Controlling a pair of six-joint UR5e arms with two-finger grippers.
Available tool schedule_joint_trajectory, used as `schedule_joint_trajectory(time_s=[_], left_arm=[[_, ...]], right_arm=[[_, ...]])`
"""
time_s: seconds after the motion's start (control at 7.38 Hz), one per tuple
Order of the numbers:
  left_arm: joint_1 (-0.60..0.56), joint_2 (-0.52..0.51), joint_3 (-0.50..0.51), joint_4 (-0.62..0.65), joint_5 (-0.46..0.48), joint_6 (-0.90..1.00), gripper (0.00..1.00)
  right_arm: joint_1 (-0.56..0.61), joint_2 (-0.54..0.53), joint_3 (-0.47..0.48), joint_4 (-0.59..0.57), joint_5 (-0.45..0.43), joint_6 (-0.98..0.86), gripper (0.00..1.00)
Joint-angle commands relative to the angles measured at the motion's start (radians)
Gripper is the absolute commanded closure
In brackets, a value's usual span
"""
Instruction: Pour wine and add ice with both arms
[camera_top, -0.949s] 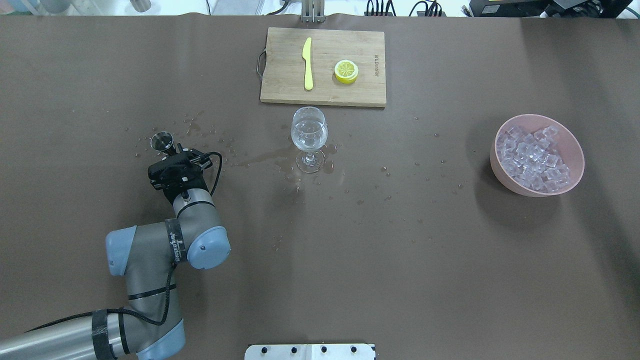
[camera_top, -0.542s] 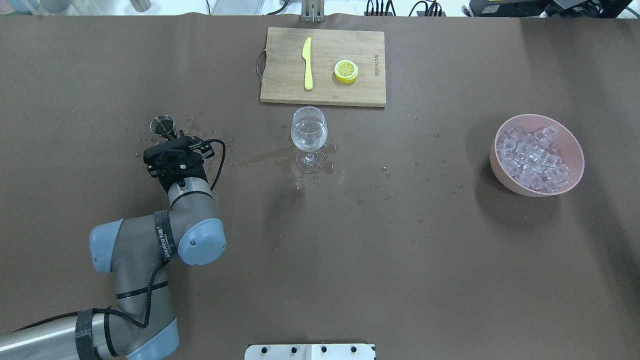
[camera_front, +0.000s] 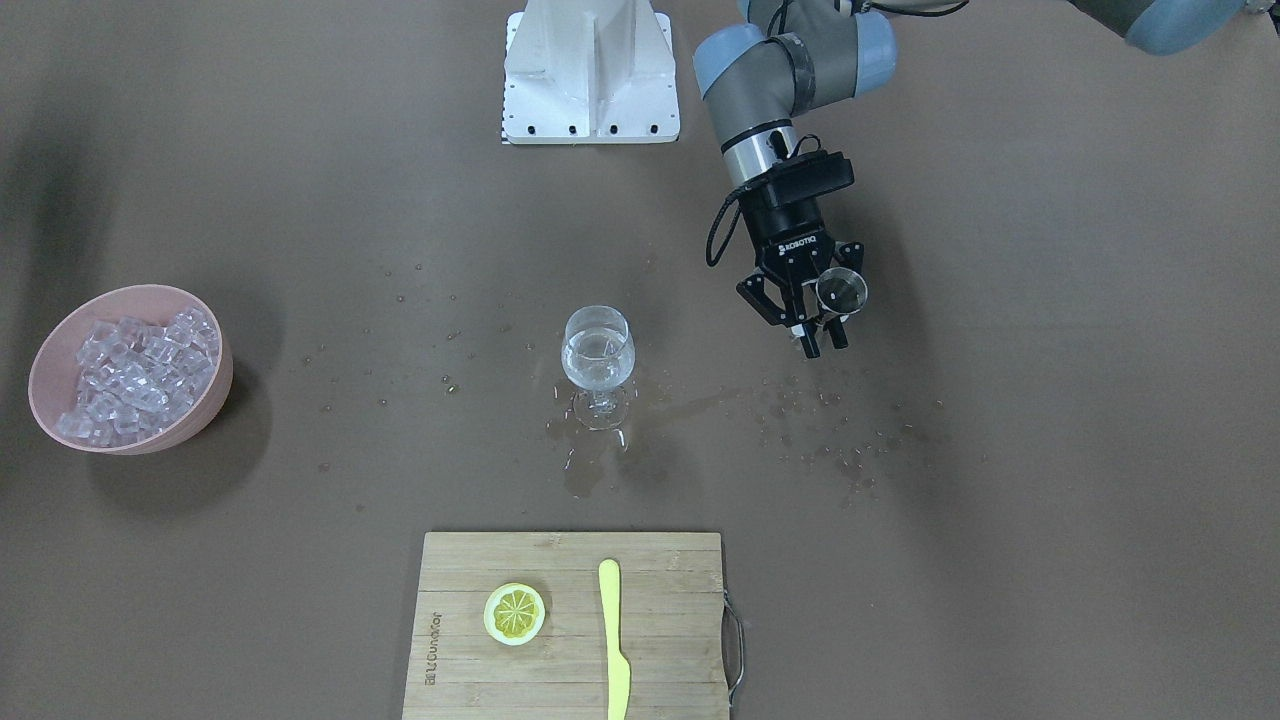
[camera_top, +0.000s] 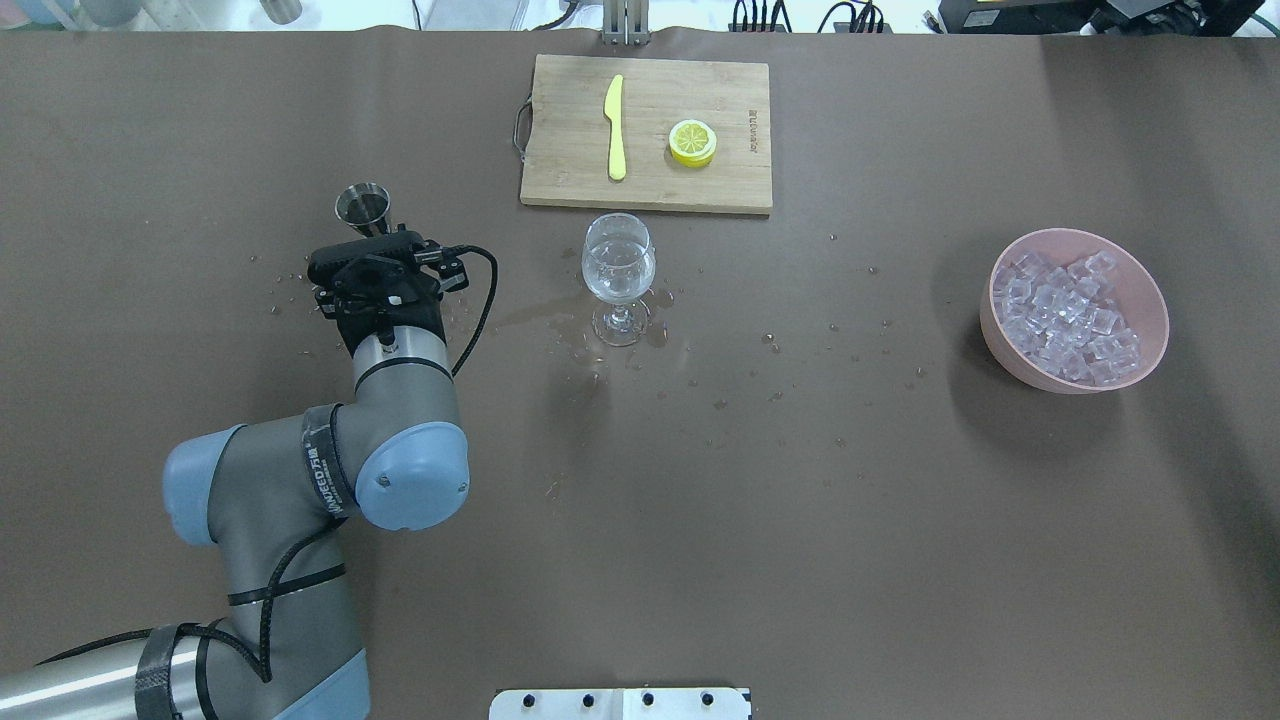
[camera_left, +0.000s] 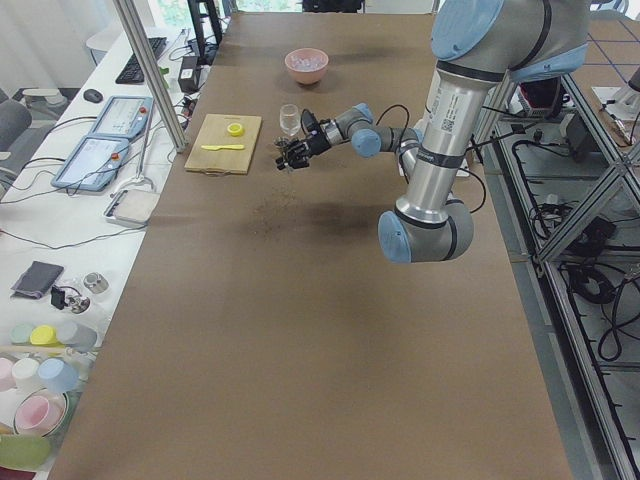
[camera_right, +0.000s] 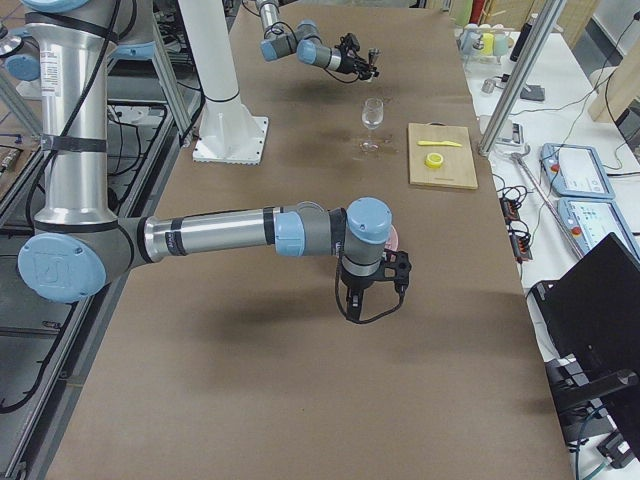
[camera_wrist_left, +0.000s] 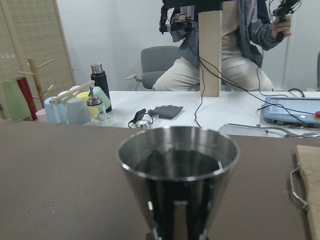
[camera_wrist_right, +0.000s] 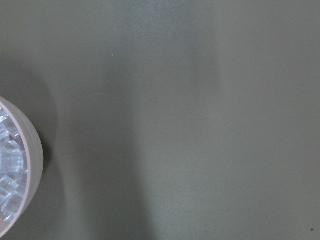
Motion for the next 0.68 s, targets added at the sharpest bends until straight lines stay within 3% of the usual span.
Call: schedule_joint_trajectory(time_s=[0.0, 0.27, 0.54], left_arm=[[0.01, -0.088, -0.014, -0.002, 0.023, 0.031, 1.0], [0.065, -0.154, -0.025, -0.002, 0.072, 0.031, 1.0], [0.114, -0.157, -0.08, 0.001, 0.089, 0.148, 1.0]], right_arm=[[0.0, 0.003, -0.011, 0.0, 0.007, 0.0, 0.0], [0.0, 0.008, -0.031, 0.003, 0.013, 0.0, 0.0], [0.0, 0.008, -0.045, 0.005, 0.016, 0.002, 0.0]])
